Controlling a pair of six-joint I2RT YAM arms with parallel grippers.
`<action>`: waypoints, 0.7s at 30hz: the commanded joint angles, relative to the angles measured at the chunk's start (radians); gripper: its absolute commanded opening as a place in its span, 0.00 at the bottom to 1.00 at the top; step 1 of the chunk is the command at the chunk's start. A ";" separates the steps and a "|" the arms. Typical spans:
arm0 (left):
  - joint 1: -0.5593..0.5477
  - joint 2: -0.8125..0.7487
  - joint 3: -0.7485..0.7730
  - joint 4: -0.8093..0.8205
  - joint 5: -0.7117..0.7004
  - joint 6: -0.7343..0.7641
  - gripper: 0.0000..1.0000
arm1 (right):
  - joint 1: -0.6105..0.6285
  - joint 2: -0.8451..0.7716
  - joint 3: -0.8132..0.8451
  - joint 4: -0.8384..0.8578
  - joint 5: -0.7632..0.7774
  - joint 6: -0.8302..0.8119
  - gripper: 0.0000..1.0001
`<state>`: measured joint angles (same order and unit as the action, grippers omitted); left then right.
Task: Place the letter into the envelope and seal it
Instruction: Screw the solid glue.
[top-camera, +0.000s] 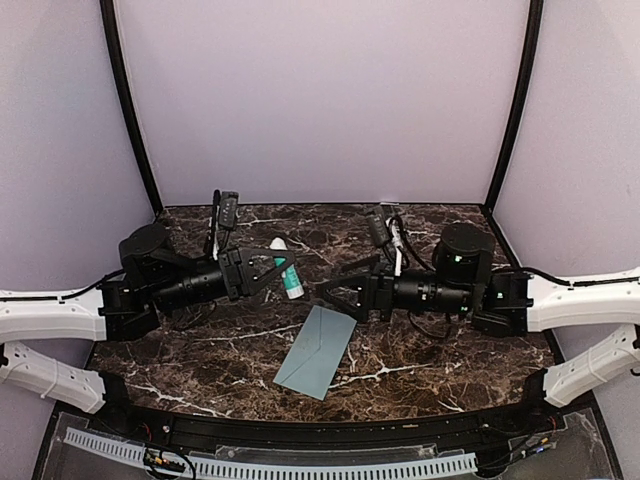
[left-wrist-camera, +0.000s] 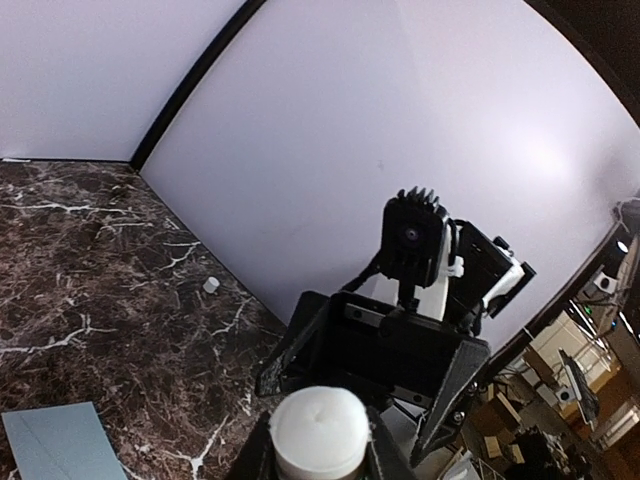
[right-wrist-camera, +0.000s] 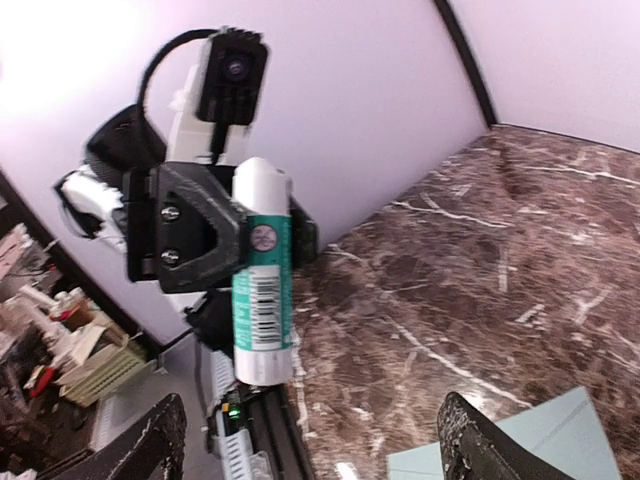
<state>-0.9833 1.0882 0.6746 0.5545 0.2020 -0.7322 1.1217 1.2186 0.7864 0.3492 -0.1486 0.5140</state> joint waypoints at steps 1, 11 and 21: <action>0.005 -0.046 -0.028 0.181 0.202 0.054 0.00 | -0.004 0.013 0.004 0.246 -0.327 0.054 0.82; 0.005 -0.016 -0.021 0.304 0.356 0.030 0.00 | 0.079 0.128 0.130 0.179 -0.352 -0.008 0.71; 0.005 0.013 -0.021 0.339 0.362 0.018 0.00 | 0.092 0.143 0.120 0.251 -0.373 0.008 0.41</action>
<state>-0.9836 1.1023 0.6605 0.8391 0.5442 -0.7113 1.2091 1.3605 0.8921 0.5346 -0.5083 0.5224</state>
